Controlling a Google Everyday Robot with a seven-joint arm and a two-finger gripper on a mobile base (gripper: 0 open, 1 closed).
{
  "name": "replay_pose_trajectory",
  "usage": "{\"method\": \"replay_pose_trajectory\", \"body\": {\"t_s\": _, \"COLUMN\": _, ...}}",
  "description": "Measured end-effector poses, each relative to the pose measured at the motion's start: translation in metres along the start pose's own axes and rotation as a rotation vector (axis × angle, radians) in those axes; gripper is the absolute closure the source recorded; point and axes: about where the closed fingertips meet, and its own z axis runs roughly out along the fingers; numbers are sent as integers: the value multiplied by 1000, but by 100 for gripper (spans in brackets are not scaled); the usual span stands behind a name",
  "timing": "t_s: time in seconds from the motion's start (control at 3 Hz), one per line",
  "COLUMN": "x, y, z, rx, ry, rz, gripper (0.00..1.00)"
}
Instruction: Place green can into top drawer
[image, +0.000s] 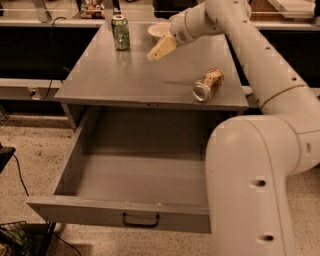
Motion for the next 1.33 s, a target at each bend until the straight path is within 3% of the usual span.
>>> {"method": "replay_pose_trajectory", "body": {"t_s": 0.33, "x": -26, "y": -44, "z": 34, "rx": 136, "ry": -57, "rz": 83, "gripper": 0}}
{"method": "replay_pose_trajectory", "body": {"t_s": 0.67, "x": -29, "y": -43, "z": 38, "rx": 131, "ry": -75, "rz": 84, "gripper": 0}}
{"method": "replay_pose_trajectory", "body": {"t_s": 1.0, "x": -40, "y": -39, "z": 51, "rx": 118, "ry": -138, "rz": 93, "gripper": 0}}
{"method": "replay_pose_trajectory", "body": {"t_s": 1.33, "x": -53, "y": -40, "z": 87, "rx": 167, "ry": -157, "rz": 114, "gripper": 0}}
